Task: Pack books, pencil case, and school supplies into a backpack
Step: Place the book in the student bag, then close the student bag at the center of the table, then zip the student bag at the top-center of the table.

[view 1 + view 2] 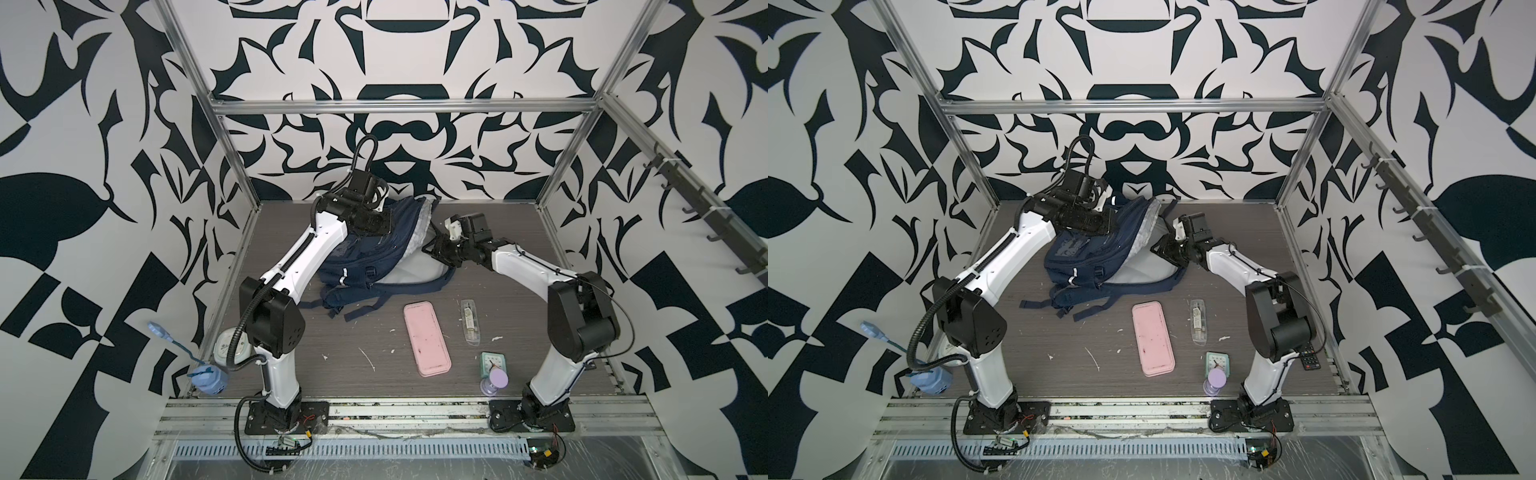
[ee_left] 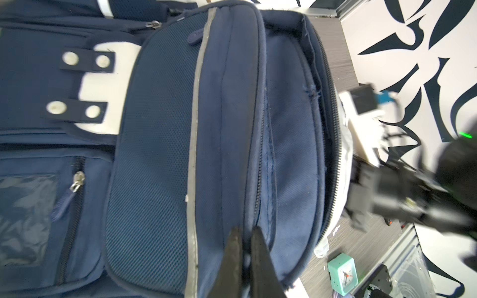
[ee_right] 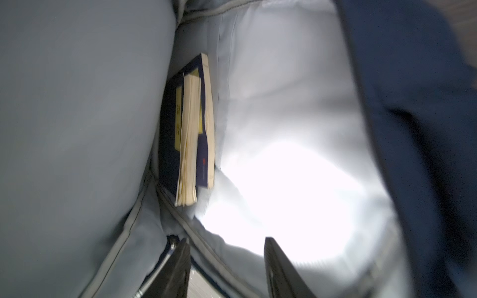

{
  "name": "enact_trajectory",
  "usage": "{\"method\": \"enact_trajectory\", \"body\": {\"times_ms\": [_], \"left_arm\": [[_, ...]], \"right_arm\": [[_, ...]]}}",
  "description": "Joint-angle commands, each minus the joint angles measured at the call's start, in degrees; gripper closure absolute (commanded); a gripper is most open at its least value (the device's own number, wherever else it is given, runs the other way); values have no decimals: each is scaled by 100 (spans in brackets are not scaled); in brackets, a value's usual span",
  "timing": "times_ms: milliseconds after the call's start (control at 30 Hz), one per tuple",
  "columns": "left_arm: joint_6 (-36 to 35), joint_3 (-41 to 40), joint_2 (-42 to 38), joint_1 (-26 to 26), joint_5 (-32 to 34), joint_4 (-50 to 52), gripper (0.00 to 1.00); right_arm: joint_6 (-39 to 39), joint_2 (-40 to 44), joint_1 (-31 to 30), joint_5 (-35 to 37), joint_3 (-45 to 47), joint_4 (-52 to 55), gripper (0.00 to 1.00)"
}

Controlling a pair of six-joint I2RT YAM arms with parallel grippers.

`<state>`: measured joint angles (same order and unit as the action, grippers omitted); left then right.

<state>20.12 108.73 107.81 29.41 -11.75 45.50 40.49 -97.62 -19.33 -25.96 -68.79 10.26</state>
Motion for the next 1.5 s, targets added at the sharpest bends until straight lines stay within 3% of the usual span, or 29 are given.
{"method": "enact_trajectory", "body": {"times_ms": [0, 267, 500, 567, 633, 700, 833, 1033, 1233, 1333, 1467], "left_arm": [[102, 153, 301, 170, -137, -372, 100], [191, 777, 1313, 618, -239, -410, 100], [309, 1337, 1907, 751, -417, -384, 100], [287, 1345, 1899, 751, -436, -360, 94], [177, 1197, 1755, 744, -352, -291, 79], [82, 848, 1501, 710, -213, -316, 66], [145, -414, 590, 457, -122, -732, 51], [451, -2282, -801, 11, -158, -1365, 44], [771, -3600, -1532, -130, -275, -1671, 33], [1337, -4342, -1850, -304, -501, -2174, 32], [2527, -5545, -2242, -527, -821, -3737, 30]], "right_arm": [[-566, 813, -22, 728, 380, 578, 52], [-806, 2253, -68, 1202, 1055, 1133, 54], [-751, 2551, -666, 1367, 1531, 1112, 53], [-729, 2478, -929, 1511, 1545, 1089, 52], [-692, 2342, -1265, 1651, 1516, 993, 52], [-708, 2133, -1579, 1819, 1400, 973, 52], [-803, 1566, -2196, 2208, 1063, 930, 52], [-1056, 710, -2941, 2744, 619, 522, 53], [-1209, 13, -3252, 3100, 319, 62, 55], [-1236, -240, -3302, 3357, 360, -275, 57], [-1245, -480, -3306, 3560, 535, -821, 59]]}}
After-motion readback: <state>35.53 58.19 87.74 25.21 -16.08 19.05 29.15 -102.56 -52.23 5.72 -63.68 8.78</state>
